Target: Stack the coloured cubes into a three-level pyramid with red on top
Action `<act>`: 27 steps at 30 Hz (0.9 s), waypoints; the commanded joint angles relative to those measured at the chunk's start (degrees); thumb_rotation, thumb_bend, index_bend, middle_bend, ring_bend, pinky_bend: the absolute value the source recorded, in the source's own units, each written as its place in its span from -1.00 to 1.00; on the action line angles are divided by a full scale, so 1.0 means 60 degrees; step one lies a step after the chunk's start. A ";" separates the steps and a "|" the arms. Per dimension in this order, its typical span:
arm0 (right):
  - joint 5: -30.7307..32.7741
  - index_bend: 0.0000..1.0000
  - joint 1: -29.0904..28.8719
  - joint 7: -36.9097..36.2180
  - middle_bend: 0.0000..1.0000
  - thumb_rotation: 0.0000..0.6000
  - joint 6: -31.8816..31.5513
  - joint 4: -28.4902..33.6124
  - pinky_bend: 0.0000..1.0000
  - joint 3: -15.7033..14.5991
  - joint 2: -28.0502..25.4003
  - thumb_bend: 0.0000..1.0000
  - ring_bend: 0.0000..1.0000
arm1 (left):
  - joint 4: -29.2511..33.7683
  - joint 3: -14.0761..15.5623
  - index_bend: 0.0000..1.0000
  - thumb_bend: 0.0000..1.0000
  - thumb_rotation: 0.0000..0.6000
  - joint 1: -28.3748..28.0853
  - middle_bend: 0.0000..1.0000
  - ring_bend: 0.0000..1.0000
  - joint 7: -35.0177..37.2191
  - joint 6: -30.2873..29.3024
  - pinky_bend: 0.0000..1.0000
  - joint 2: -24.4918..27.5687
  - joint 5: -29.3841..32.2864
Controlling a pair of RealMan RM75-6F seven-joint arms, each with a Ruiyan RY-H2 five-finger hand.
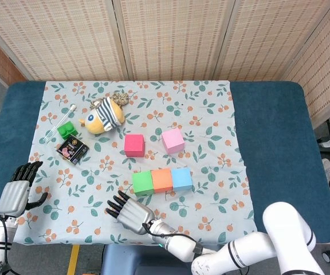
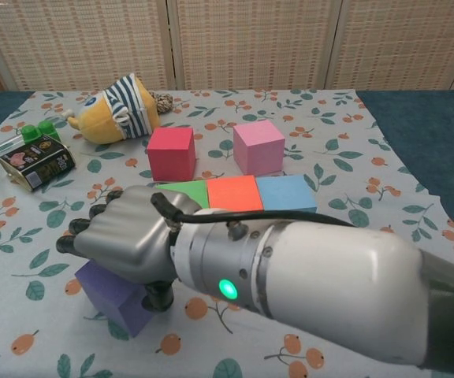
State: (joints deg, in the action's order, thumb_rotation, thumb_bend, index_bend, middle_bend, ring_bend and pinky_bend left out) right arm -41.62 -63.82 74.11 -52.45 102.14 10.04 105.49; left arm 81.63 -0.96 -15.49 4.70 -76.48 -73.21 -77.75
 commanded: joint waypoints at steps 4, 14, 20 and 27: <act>0.0700 -0.24 -0.0533 0.0336 -1.00 1.00 -0.0771 -0.0132 -1.00 -0.0179 0.0290 -0.57 -1.00 | -0.0044 -0.0086 -1.00 -0.32 1.00 0.0051 -0.88 -0.96 0.0204 0.0098 -0.86 0.0091 -0.0083; 0.0521 0.18 -0.0743 -0.0158 -0.86 1.00 -0.1264 0.0072 -0.99 -0.0304 0.0047 -0.57 -1.00 | -0.0048 -0.0145 -1.00 -0.32 1.00 0.0089 -0.89 -0.96 0.0055 0.0233 -0.86 0.0037 -0.0156; 0.0186 0.31 -0.0663 -0.0586 -0.82 1.00 -0.1721 0.0812 -0.97 -0.0206 -0.0566 -0.57 -1.00 | -0.0059 -0.0196 -1.00 -0.32 1.00 0.0097 -0.89 -0.96 -0.0055 0.0308 -0.86 0.0009 -0.0179; -0.0037 0.36 -0.0541 -0.0631 -0.79 1.00 -0.2708 0.2039 -0.92 0.0002 -0.1353 -0.57 -1.00 | -0.0013 -0.0207 -1.00 -0.32 1.00 0.0114 -0.89 -0.96 -0.0164 0.0384 -0.86 -0.0005 -0.0233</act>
State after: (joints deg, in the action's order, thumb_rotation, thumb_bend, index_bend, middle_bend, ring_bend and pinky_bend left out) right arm -41.23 -67.45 70.37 -66.52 112.42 9.44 98.79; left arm 81.54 -2.18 -14.80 3.73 -74.19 -73.24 -79.12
